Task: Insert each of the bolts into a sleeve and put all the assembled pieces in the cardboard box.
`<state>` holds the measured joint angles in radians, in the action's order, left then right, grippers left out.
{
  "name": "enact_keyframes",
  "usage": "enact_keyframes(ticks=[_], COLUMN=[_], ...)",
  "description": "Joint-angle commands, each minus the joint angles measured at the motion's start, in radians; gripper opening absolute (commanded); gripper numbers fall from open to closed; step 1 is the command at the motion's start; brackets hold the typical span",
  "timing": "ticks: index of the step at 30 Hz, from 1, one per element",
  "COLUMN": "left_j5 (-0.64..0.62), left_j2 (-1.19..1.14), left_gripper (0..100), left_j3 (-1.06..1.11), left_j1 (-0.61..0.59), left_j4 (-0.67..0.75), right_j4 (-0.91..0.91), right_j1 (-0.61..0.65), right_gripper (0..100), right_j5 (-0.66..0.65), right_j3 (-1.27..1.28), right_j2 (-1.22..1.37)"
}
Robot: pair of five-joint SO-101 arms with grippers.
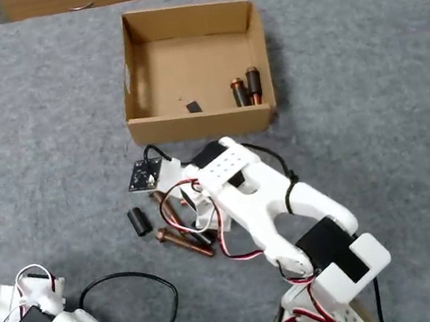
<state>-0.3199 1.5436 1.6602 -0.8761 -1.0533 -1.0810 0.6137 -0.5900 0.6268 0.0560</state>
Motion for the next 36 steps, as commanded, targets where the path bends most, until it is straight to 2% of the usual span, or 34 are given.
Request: enact_keyframes(ticks=[1, 10, 17, 23, 26, 31, 36], left_j5=[0.006, 0.006, 0.002, 0.003, 0.002, -0.006, -0.1], left_j2=[0.004, 0.004, 0.004, -0.002, -0.004, -0.025, -0.202], left_gripper=[2, 2, 2, 2, 2, 2, 2], left_j3=[-0.044, -0.046, -0.097, -0.178, -0.293, -0.701, -0.965], left_j1=[0.014, 0.014, 0.031, 0.186, 0.269, 0.471, 0.614], left_j4=[0.011, 0.008, -0.074, -0.121, -0.141, -0.399, -0.577], right_j4=[-0.005, -0.014, -0.124, -0.203, -0.204, -0.201, -0.195], right_j1=[-0.012, -0.015, -0.113, -0.216, -0.26, -0.317, -0.321], right_gripper=[1.4, 0.2, 0.2, 0.2, 0.2, 0.2, 0.2], right_j5=[0.017, 0.017, 0.017, 0.017, 0.017, 0.017, 0.017], right_j3=[-0.001, -0.03, -0.14, -0.199, -0.196, -0.194, -0.197], right_j2=[-0.002, -0.012, -0.159, -0.377, -0.463, -0.516, -0.516])
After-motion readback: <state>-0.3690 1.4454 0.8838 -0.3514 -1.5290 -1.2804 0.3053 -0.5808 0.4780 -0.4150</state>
